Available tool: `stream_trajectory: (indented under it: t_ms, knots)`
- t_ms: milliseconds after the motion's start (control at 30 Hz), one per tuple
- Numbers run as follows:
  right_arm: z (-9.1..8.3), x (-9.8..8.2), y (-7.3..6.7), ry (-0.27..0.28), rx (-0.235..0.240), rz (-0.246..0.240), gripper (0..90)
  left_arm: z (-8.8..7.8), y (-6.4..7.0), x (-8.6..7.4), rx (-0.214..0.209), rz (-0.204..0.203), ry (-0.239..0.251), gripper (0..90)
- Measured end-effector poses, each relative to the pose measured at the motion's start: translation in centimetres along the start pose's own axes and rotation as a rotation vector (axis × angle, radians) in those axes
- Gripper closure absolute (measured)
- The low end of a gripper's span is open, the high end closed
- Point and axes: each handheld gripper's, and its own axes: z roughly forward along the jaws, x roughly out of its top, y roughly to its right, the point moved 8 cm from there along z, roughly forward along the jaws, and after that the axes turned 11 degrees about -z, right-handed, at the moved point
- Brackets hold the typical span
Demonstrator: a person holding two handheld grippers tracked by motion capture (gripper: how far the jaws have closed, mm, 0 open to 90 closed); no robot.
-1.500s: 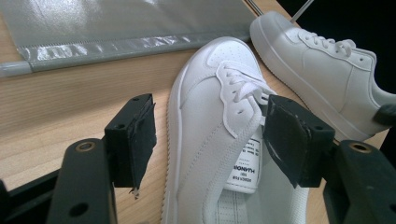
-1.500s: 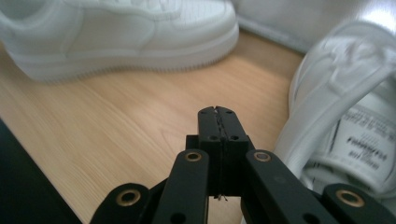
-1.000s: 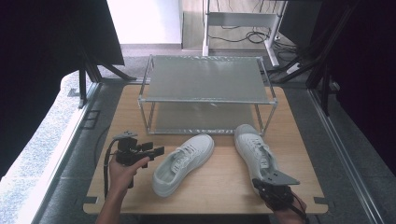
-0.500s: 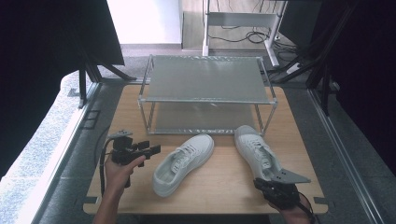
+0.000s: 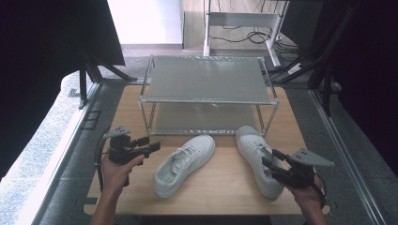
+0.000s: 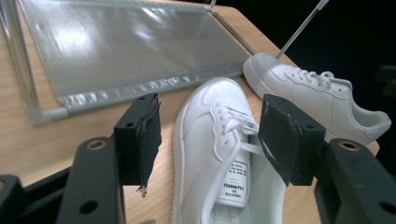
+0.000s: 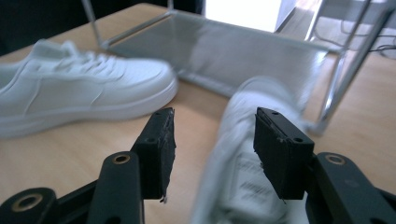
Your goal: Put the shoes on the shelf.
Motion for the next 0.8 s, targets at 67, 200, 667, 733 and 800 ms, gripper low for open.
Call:
stream_trajectory:
  t_ms: [67, 200, 667, 733, 800]
  knots:
    - [0.3, 0.4, 1.0, -0.007, -0.008, 0.001, 46.8, -0.1, 0.1, 0.2, -0.002, 0.006, 0.001, 39.8]
    - [1.0, 0.8, 2.2, -0.019, -0.016, 0.015, 45.6, 0.3, 0.5, 0.1, 0.002, 0.035, -0.025, 39.9]
    - [3.1, -2.3, 4.0, -0.137, -0.038, 0.065, 45.7, 2.9, 0.7, -1.8, 0.052, 0.113, -0.154, 40.8]
    - [3.3, -2.7, 3.9, -0.149, -0.027, 0.068, 45.9, 3.8, 0.9, -2.4, 0.053, 0.127, -0.189, 40.8]
    - [3.4, -3.0, 4.0, -0.154, -0.022, 0.066, 46.1, 4.1, 0.9, -2.6, 0.055, 0.132, -0.201, 40.8]
